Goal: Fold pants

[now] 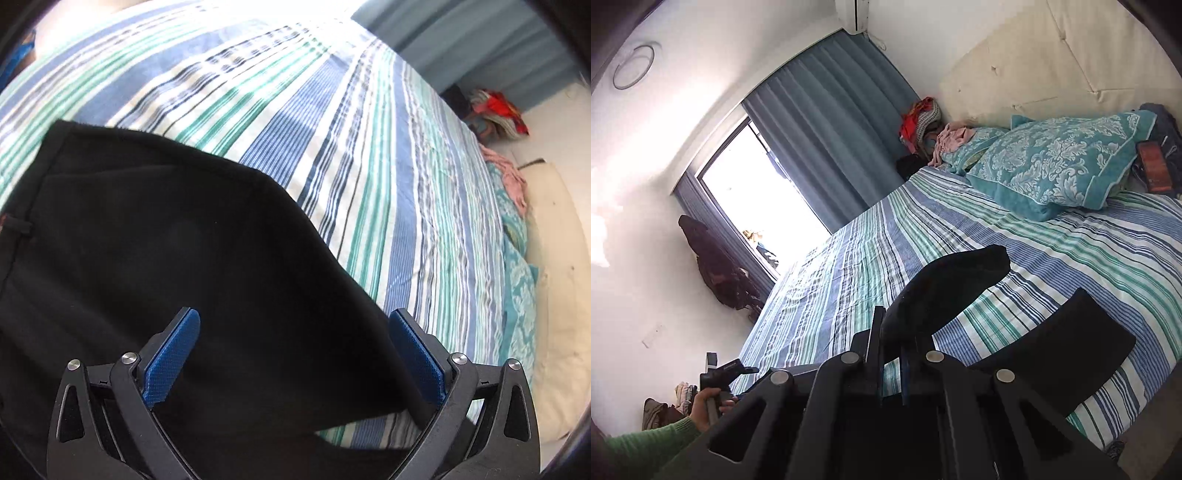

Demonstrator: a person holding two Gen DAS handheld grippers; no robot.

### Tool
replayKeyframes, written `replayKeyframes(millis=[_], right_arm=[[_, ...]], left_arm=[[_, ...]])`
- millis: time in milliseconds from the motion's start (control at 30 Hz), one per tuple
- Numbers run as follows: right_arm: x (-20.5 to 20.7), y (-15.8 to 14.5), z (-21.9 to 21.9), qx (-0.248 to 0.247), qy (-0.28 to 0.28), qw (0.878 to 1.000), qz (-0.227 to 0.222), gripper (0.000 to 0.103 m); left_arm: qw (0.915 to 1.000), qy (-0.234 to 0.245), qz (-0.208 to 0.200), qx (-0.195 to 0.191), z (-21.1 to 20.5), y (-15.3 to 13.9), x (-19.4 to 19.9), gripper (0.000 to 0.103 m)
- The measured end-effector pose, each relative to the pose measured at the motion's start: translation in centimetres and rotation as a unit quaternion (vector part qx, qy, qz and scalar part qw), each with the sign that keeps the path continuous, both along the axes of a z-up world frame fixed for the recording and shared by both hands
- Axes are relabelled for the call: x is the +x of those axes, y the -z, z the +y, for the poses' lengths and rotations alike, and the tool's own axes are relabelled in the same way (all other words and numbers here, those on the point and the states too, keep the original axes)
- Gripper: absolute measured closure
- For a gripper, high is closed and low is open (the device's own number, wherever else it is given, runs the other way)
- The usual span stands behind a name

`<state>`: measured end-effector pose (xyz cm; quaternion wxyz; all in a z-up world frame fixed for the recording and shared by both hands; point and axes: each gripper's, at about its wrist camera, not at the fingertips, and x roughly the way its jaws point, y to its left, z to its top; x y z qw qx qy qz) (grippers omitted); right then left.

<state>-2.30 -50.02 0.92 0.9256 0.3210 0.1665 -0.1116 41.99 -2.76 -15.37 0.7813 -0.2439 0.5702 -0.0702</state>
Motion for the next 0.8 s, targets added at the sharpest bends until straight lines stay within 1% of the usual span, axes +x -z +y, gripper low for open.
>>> replayKeyframes(millis=[33,100,200,233,267,300,333,367,433,500,533,600,633,667,700,733,767,800], right_arm=[[-0.3,-0.2,0.2,0.001,-0.004,1.0,-0.002,0.097],[-1.0,-0.7,0.5,0.001,-0.011,1.0,-0.005,0.097],[-2.3,-1.2,0.6,0.002,-0.021,1.0,-0.014,0.097],[-2.8,-1.3,0.4,0.008,-0.024,0.999,-0.02,0.097],[-3.3,-1.3,0.2,0.016,-0.027,0.999,-0.027,0.097],[-3.6,-1.2,-0.2,0.024,-0.028,0.999,-0.031,0.097],[-3.9,-0.9,-0.6,0.03,-0.027,0.999,-0.03,0.097],[-3.9,-0.5,-1.1,0.031,-0.023,0.999,-0.022,0.097],[-3.3,1.1,-2.5,0.044,-0.013,0.999,0.006,0.097],[-2.2,2.7,-4.5,0.069,-0.006,0.997,0.03,0.097],[-1.5,3.0,-5.3,0.069,-0.005,0.997,0.039,0.097],[-0.4,2.2,-6.7,0.058,-0.009,0.998,0.037,0.097],[0.0,1.3,-7.2,0.047,-0.011,0.998,0.032,0.097],[0.3,0.6,-7.6,0.034,-0.014,0.999,0.031,0.097],[0.6,0.1,-8.0,0.021,-0.014,0.999,0.038,0.097],[0.8,0.2,-8.4,0.01,-0.014,0.998,0.053,0.097],[1.0,0.9,-8.9,0.006,-0.012,0.997,0.073,0.097],[1.0,2.3,-9.5,0.013,-0.008,0.995,0.096,0.097]], left_arm=[[0.9998,-0.013,0.016,-0.006,0.0,0.8,0.7,0.001],[0.9989,-0.032,0.031,-0.013,0.2,1.8,1.5,0.001],[0.9985,-0.043,0.028,-0.017,0.2,2.0,2.1,0.002],[0.9986,-0.043,0.025,-0.019,0.3,1.8,2.2,0.009],[0.9986,-0.042,0.023,-0.021,0.4,1.7,2.3,0.036],[0.9985,-0.038,0.028,-0.027,0.5,1.7,2.2,0.057],[0.998,-0.033,0.04,-0.035,0.8,1.9,2.3,0.101],[0.9977,-0.034,0.044,-0.039,1.0,1.6,1.9,0.097],[0.9983,-0.03,0.012,-0.047,1.4,-0.9,0.1,0.097],[0.998,-0.013,-0.033,-0.053,2.1,-4.7,-2.6,0.097],[0.9963,-0.005,-0.061,-0.061,2.7,-7.0,-4.5,0.097],[0.9911,0.008,-0.117,-0.064,4.5,-10.9,-8.9,0.097],[0.9886,0.014,-0.141,-0.052,5.4,-12.3,-11.5,0.096],[0.9873,0.016,-0.154,-0.036,6.0,-12.9,-13.4,0.095],[0.9875,0.015,-0.156,-0.019,6.6,-12.7,-16.0,0.095],[0.9893,0.013,-0.145,-0.005,7.1,-11.5,-18.2,0.094],[0.9922,0.014,-0.124,0.009,7.4,-9.7,-20.3,0.094],[0.9951,0.016,-0.095,0.019,7.5,-7.2,-21.9,0.094]])
